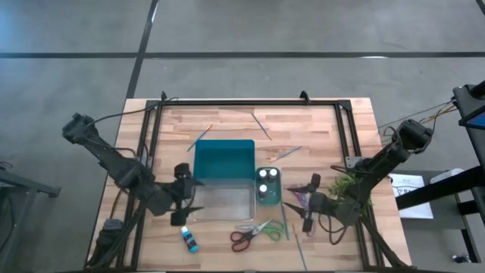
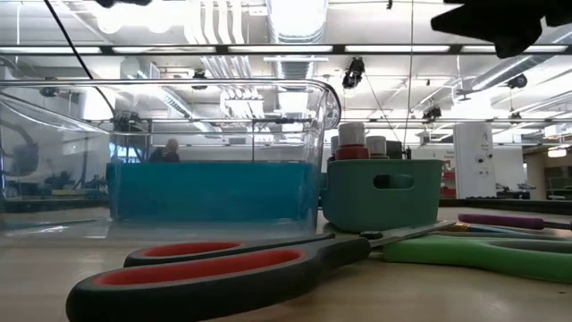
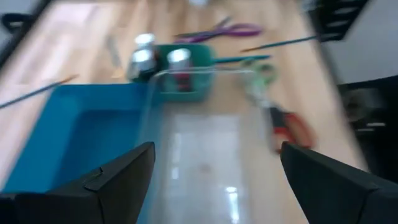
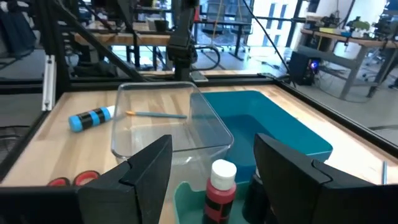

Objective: Pick & Place Paint Supplies
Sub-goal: Put the blue paint bottle into the green bin

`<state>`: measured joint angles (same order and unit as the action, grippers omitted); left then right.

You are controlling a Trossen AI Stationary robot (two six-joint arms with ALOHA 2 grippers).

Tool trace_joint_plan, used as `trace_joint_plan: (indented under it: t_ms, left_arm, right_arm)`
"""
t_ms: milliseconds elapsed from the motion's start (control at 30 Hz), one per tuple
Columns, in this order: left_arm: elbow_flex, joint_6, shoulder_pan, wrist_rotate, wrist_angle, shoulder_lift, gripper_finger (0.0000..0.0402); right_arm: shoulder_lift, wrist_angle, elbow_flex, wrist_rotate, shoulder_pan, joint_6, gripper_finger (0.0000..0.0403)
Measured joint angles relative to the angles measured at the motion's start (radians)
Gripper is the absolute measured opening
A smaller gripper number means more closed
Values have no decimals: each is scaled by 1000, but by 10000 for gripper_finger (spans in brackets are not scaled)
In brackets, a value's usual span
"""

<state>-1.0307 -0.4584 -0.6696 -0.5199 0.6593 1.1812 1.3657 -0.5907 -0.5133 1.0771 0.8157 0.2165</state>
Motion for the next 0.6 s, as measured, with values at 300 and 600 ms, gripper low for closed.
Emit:
trace_joint_plan:
  t_ms: [300,600]
  left_arm:
    - [-44,-308,-197,50,4,-1,351]
    - [-43,-665,-400,41,-12,87,351]
  right_arm:
    - [18,-122,0,-5,49,-56,222]
    - [17,-212,-40,-4,109,-190,222]
